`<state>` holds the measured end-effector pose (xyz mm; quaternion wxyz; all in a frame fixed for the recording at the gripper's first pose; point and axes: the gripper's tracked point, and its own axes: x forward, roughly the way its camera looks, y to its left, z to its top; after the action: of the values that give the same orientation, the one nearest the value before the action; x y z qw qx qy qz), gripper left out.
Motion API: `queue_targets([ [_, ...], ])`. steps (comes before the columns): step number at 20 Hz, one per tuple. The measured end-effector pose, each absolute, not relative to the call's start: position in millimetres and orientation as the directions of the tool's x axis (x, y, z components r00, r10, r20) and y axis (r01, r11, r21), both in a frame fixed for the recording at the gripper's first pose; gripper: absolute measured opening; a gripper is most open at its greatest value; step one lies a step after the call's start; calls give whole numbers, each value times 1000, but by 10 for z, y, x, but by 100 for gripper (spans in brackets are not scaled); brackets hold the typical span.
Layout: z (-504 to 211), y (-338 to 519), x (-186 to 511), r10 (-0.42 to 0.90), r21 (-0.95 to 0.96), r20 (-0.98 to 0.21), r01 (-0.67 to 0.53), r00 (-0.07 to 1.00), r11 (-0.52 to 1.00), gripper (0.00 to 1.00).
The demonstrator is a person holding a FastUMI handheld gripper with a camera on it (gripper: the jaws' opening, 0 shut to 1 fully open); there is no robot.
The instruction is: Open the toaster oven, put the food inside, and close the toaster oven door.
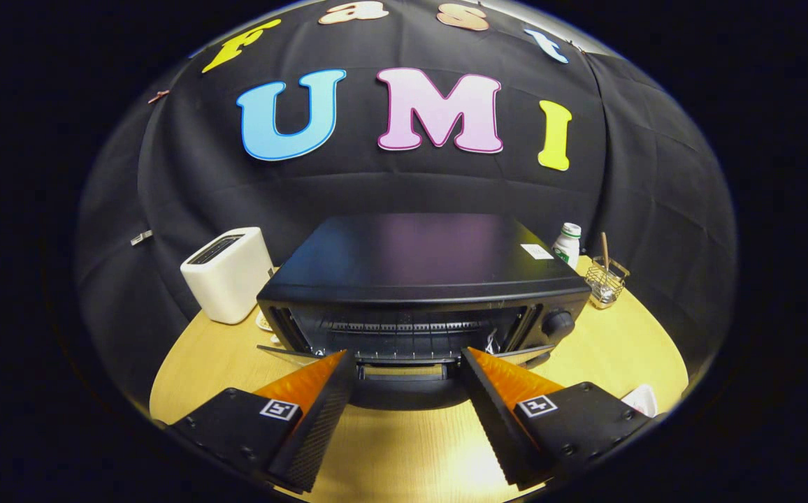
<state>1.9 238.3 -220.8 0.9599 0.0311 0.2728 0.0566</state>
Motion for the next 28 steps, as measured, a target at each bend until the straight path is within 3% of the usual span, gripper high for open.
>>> queue_targets([
  [11, -2653, 2346, -534, 117, 63, -600, -98, 792, 993, 97],
  [21, -3296, 2246, -985, 127, 31, -735, -154, 666, 988, 98],
  [28, -3104, 2158, -1031, 215, 108, -741, -203, 636, 973, 98],
])
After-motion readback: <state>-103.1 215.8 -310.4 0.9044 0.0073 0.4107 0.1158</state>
